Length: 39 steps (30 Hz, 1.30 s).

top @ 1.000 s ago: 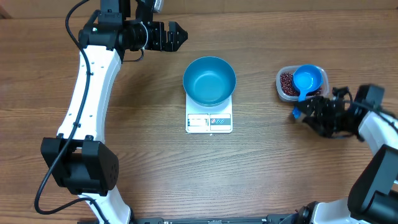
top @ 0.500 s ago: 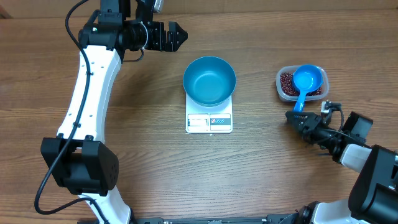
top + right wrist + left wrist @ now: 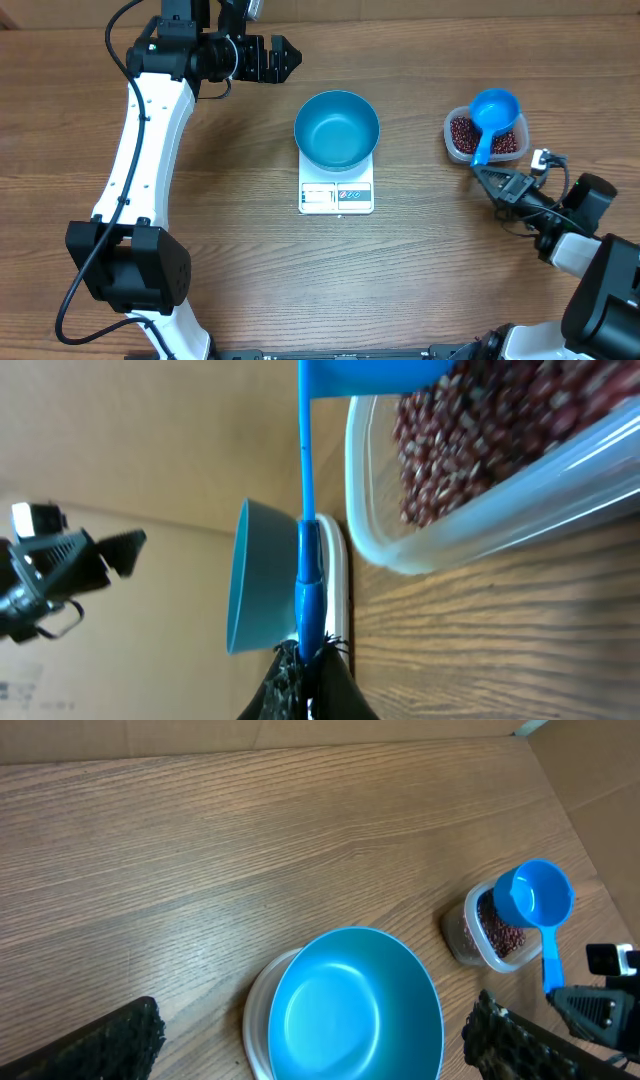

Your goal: Scoop item into bowl and weigh 150g on scale

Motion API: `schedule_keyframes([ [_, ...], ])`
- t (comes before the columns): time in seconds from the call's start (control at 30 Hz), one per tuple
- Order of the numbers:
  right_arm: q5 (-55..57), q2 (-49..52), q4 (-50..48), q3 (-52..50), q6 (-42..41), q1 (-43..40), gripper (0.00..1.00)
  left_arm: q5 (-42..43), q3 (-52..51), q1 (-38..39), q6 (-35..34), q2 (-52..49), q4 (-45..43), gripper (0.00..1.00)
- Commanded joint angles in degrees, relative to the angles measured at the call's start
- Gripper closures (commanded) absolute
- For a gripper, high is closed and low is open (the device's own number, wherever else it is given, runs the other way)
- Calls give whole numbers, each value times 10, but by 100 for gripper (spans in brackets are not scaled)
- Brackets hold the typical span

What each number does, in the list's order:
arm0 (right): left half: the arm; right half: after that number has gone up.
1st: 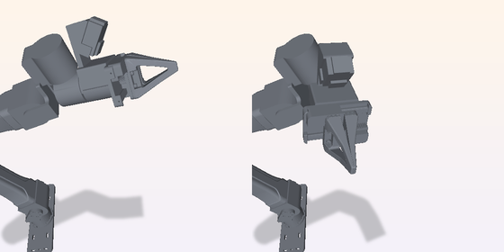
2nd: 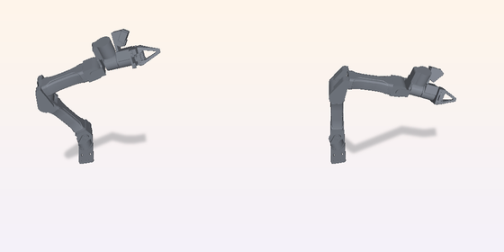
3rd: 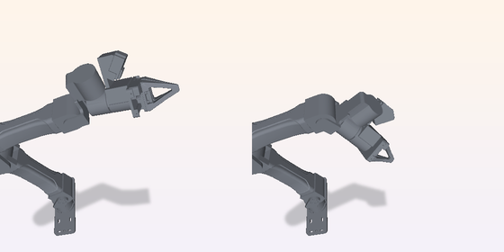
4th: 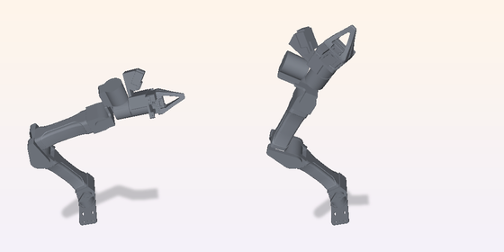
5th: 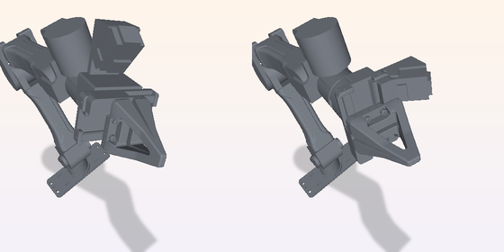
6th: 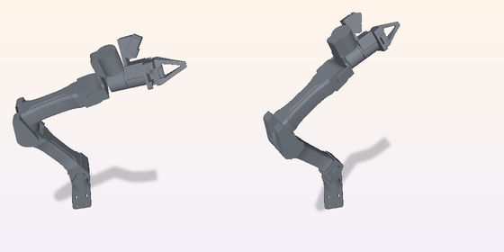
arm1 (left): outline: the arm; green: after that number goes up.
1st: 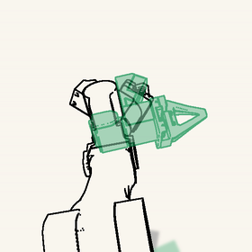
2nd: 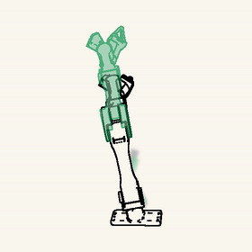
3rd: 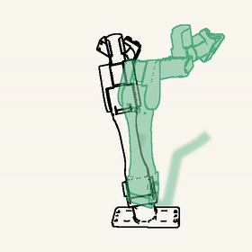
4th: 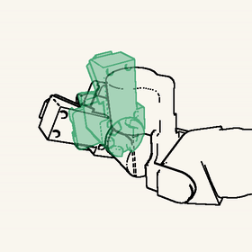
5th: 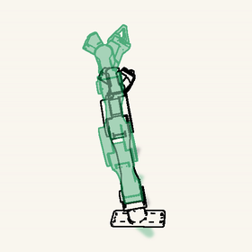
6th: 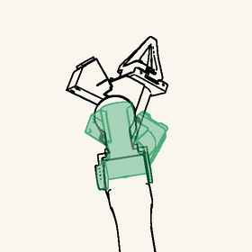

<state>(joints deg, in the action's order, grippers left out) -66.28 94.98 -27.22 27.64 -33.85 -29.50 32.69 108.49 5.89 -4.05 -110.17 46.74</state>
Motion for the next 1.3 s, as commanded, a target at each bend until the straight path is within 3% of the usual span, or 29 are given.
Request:
schedule_keyframes([
  [0.0,-22,-5,-20,10,-57,-16,96,-1,7,1,14,16,0,0],
  [0.33,-104,-5,-4,67,-116,-16,96,8,7,1,38,16,-1,0],
  [0.53,-153,-5,14,112,-159,-16,96,84,7,1,34,16,-12,0],
  [0.7,-210,-5,-2,151,-212,-11,96,177,7,5,-29,16,-60,0],
  [0.87,-236,-5,-132,163,-341,19,96,209,7,28,-102,16,-113,0],
  [1.1,-216,-5,-463,170,-599,91,96,127,7,96,-176,16,-132,0],
  [1.27,-178,-5,-553,177,-682,118,96,157,7,133,-209,16,-158,0],
])
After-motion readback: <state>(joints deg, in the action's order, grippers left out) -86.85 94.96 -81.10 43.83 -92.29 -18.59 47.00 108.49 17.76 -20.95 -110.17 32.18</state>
